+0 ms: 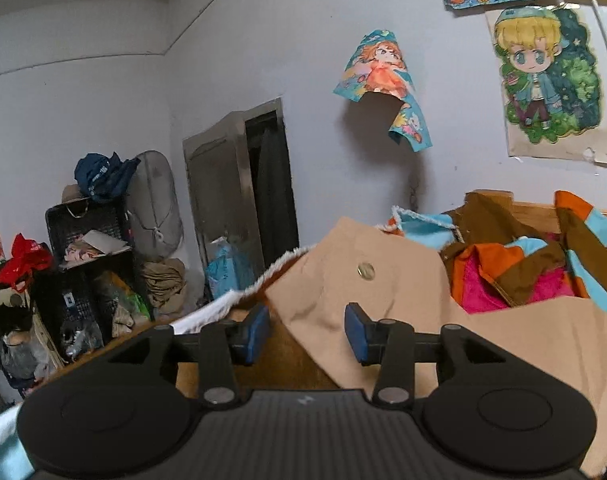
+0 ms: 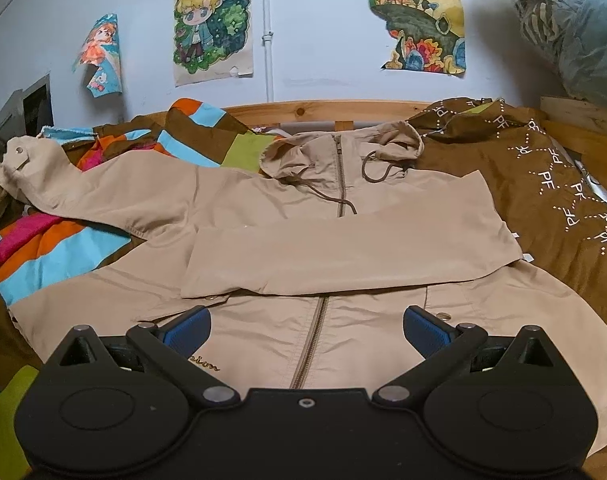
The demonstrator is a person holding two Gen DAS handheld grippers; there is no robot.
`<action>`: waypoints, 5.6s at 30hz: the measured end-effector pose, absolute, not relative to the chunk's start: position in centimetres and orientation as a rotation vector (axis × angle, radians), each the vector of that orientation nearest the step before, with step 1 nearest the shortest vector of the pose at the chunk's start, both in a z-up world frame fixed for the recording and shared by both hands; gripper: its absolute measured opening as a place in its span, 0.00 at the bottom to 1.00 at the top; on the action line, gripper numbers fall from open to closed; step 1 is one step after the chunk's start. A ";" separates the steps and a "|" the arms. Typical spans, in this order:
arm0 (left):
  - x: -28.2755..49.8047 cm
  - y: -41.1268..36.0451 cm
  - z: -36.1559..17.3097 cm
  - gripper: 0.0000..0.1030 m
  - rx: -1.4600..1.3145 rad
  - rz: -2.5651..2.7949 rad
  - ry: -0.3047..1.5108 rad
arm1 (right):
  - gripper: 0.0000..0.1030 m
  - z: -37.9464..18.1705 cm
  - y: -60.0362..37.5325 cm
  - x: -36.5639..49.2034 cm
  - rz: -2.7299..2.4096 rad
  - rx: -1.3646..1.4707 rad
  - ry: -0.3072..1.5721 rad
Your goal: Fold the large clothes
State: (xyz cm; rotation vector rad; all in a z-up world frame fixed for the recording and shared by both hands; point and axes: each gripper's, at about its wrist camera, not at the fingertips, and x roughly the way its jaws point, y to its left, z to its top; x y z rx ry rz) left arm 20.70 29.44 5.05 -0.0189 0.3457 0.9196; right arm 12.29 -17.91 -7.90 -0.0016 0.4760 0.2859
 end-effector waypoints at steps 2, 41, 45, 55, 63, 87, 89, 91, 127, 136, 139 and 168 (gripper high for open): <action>21.5 30.3 5.2 0.35 -0.038 0.944 0.366 | 0.99 -7.9 -17.8 12.3 0.291 -0.008 0.476; 21.9 -1.5 -6.5 0.01 0.128 -0.320 0.576 | 0.97 -13.5 -23.8 30.5 0.355 0.975 0.907; 22.0 -2.0 -6.6 0.02 0.157 -0.372 0.598 | 0.96 -13.1 -23.2 33.5 0.307 0.942 0.994; 21.9 -1.4 -5.5 0.26 0.160 -0.523 0.672 | 0.21 -13.0 -21.7 34.6 0.177 0.639 1.133; 22.5 3.5 -1.0 0.61 0.043 -0.385 0.528 | 0.04 -6.5 -22.6 32.3 0.263 0.479 0.950; 33.3 13.7 -8.2 0.55 -0.128 0.153 0.774 | 0.02 -6.2 -27.6 34.1 0.206 0.192 0.673; 33.3 12.8 -8.2 0.55 -0.078 0.132 0.767 | 0.02 -4.8 -27.2 33.6 0.219 0.174 0.651; 33.3 12.1 -8.7 0.55 -0.035 0.138 0.785 | 0.02 -4.0 -26.9 33.6 0.224 0.160 0.646; 35.9 0.6 -11.9 0.64 0.041 -0.357 0.769 | 0.12 -8.9 -33.9 42.2 0.095 0.254 0.693; 35.9 0.6 -12.1 0.65 0.033 -0.352 0.796 | 0.01 -4.4 -32.9 39.6 0.178 0.322 0.578; 36.1 1.1 -11.8 0.65 0.003 -0.363 0.814 | 0.03 -2.9 -32.1 39.3 0.173 0.289 0.565; 32.0 -0.7 -9.6 0.65 -0.073 -0.731 0.879 | 0.00 2.8 -29.3 36.5 0.299 0.423 0.641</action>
